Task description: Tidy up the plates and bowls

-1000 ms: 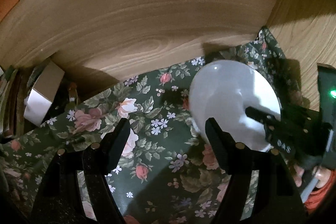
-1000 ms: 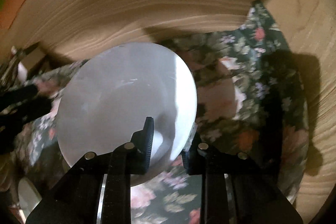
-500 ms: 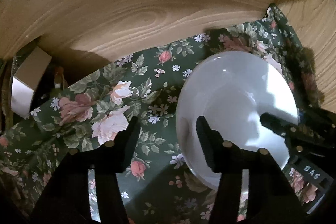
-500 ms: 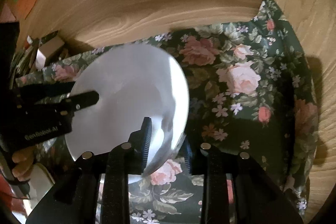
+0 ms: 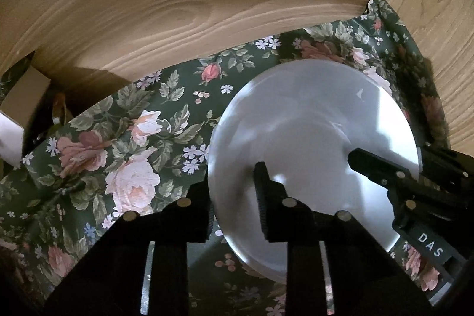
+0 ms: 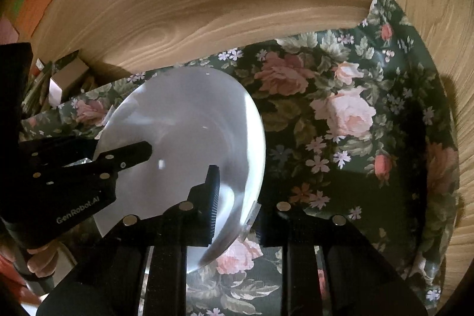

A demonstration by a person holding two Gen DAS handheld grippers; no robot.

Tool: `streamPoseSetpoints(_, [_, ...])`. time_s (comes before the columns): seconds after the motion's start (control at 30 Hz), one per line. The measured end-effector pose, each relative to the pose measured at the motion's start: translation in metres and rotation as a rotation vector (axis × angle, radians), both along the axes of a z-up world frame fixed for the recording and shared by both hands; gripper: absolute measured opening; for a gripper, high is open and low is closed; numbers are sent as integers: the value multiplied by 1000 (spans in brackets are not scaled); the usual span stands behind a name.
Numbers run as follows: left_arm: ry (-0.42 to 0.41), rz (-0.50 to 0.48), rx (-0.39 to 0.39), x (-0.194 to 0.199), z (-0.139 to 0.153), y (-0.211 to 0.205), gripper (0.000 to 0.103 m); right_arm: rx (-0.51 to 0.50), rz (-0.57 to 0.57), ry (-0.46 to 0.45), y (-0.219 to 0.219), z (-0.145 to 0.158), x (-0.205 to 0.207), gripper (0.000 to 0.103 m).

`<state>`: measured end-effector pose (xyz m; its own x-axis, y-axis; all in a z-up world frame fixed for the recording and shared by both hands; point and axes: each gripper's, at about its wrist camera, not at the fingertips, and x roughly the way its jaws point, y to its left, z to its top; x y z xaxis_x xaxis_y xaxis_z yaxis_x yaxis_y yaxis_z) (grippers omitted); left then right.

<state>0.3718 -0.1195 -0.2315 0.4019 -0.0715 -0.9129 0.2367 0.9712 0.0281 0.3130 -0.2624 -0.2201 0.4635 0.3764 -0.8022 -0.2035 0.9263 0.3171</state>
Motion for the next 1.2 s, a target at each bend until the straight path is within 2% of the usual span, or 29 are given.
streamPoseSetpoints(0.23, [-6, 6, -2, -2, 6, 3, 24, 10, -13, -24, 9, 7, -3, 18])
streamPoseSetpoints(0.53, [-74, 7, -14, -25, 39, 9, 24, 6, -12, -98, 5, 39, -26, 18])
streamPoseSetpoints(0.9, [-149, 33, -35, -63, 80, 31, 24, 14, 9, -183, 15, 73, -61, 18])
streamPoseSetpoints(1.2, [-198, 55, -62, -101, 94, 45, 24, 9, 23, -224, 28, 88, -90, 18])
